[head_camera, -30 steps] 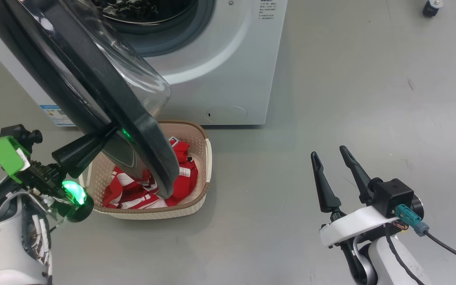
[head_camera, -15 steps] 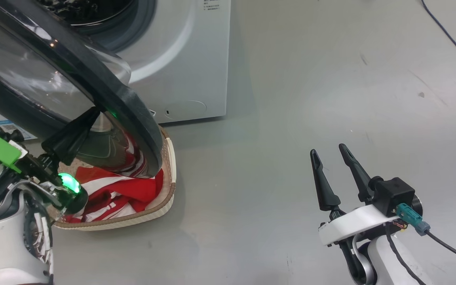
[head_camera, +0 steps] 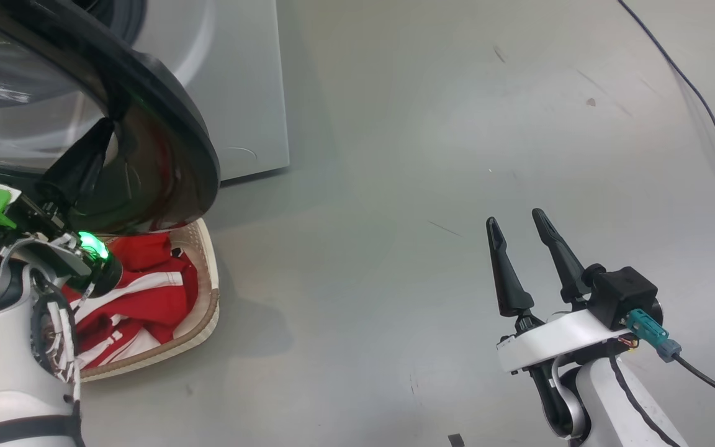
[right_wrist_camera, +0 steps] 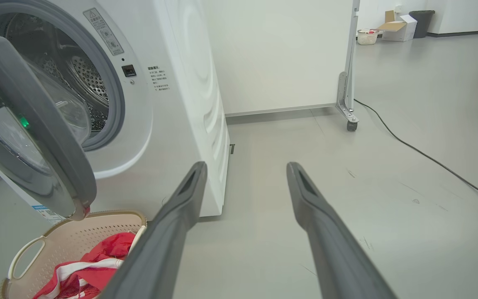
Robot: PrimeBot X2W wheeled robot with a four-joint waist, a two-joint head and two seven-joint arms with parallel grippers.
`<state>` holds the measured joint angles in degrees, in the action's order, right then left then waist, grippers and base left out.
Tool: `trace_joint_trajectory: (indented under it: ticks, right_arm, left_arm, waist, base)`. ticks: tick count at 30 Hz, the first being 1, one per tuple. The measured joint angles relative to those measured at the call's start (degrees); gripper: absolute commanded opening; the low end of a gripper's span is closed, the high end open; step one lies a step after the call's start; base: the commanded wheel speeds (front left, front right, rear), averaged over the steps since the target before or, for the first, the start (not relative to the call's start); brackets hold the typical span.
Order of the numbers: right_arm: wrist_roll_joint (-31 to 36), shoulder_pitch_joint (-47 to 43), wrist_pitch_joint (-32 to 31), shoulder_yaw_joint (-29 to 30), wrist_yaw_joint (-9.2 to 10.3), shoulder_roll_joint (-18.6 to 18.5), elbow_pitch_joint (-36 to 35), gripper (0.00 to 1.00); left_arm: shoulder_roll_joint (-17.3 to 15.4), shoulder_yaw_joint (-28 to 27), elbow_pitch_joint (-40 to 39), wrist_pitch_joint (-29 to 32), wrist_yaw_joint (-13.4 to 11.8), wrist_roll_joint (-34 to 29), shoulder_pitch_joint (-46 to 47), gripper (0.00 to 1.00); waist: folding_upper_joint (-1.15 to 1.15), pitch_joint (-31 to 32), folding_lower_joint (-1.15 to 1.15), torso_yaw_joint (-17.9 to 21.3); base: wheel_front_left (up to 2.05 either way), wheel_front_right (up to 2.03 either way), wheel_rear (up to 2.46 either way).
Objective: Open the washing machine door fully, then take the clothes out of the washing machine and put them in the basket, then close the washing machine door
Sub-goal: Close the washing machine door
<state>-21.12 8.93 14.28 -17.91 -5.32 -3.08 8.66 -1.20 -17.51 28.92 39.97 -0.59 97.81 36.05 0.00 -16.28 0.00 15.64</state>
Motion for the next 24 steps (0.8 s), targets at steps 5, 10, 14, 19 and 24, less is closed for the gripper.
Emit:
trace_joint_trajectory:
  ticks: [5, 10, 14, 19, 24]
  right_arm:
    - [-0.1, 0.0, 0.0, -0.3, 0.02, 0.2, -0.4, 1.00]
    - [-1.7, 0.0, 0.0, -1.1, 0.47, 0.3, -1.3, 1.00]
    - [-3.2, 0.0, 0.0, -1.7, 0.55, 0.3, -1.9, 1.00]
    - [-4.1, 0.0, 0.0, -2.2, 1.38, 0.4, -2.6, 1.00]
    - [-4.2, 0.0, 0.0, -2.3, 1.93, 0.4, -2.9, 1.00]
  left_arm:
    - [0.0, 0.3, -0.4, -4.9, 0.0, -0.2, 2.3, 0.00]
    - [0.1, -0.9, -0.6, -11.0, 0.1, -1.1, 4.6, 0.00]
    - [0.0, -2.4, -0.5, -15.6, 0.4, -3.8, 5.6, 0.00]
    - [0.0, -2.8, 0.1, -19.0, 0.4, -4.3, 6.7, 0.00]
    - [0.0, -2.6, 1.0, -21.3, 0.5, -4.7, 8.5, 0.00]
  waist:
    - [0.00, -1.2, 0.00, 2.5]
    - [0.00, -2.3, 0.00, 4.9]
    - [0.00, -3.2, 0.00, 6.8]
    - [0.00, -4.1, 0.00, 8.9]
    - [0.00, -4.9, 0.00, 10.5]
  base:
    - [0.00, 0.00, 0.00]
    - [0.00, 0.00, 0.00]
    - [0.00, 0.00, 0.00]
    - [0.00, 0.00, 0.00]
    - [0.00, 0.00, 0.00]
